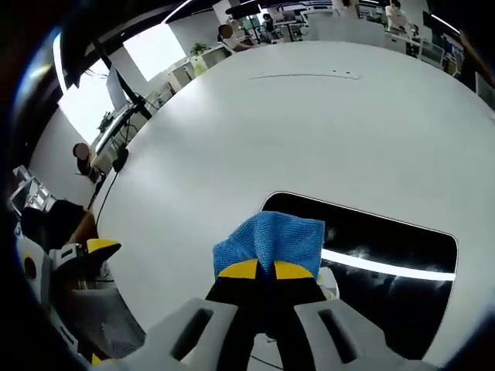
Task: Wipe the mirror surface with the cleaning cloth until all visible marks leave the cleaned area.
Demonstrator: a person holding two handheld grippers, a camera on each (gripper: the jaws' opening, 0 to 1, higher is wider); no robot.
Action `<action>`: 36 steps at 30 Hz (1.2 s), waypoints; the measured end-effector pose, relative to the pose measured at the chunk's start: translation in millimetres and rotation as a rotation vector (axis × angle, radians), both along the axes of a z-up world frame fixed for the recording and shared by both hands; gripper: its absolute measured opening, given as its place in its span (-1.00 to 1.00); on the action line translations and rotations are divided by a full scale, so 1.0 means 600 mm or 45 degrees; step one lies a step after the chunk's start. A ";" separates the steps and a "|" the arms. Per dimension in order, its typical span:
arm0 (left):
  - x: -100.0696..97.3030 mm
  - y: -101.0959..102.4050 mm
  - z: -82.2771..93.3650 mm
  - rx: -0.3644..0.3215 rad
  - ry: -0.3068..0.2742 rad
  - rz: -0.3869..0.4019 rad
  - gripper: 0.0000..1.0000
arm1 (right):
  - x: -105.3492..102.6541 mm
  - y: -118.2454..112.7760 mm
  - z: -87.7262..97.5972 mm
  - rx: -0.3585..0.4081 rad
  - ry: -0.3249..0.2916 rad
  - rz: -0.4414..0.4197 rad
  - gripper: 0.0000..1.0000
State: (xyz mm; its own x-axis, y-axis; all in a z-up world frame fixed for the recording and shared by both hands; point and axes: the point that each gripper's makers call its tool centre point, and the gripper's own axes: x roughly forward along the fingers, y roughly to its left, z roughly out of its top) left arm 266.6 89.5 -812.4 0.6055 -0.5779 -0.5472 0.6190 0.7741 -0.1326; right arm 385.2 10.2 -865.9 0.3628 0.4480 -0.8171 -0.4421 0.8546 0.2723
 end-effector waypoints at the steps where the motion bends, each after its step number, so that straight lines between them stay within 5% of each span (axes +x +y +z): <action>1: 0.000 0.000 0.000 -0.002 0.001 0.001 0.98 | 0.003 0.001 0.000 -0.003 -0.001 0.007 -1.00; 36: 0.000 0.003 -0.006 0.009 0.016 0.006 0.98 | 0.083 0.014 0.000 0.002 -0.023 0.048 -1.00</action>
